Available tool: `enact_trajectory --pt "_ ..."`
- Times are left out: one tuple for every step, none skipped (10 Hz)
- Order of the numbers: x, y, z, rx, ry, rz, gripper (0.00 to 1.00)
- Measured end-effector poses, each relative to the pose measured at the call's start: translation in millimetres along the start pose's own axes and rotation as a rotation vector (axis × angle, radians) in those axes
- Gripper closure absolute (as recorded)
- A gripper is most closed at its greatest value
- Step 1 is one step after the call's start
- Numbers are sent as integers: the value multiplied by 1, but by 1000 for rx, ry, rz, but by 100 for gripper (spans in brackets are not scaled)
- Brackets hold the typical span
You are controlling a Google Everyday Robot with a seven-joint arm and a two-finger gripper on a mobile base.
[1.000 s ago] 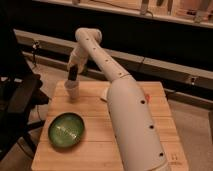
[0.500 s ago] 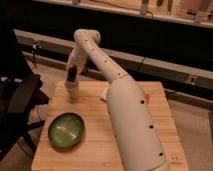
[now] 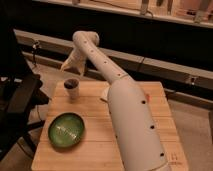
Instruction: Place the eraser in the ceramic cup
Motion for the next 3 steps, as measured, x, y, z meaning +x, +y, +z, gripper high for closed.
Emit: enact_trajectory --pt "-3 1 2 0 -3 -3 20" --pt "-6 2 1 2 0 0 20" --pt "-6 3 0 10 10 10 20"
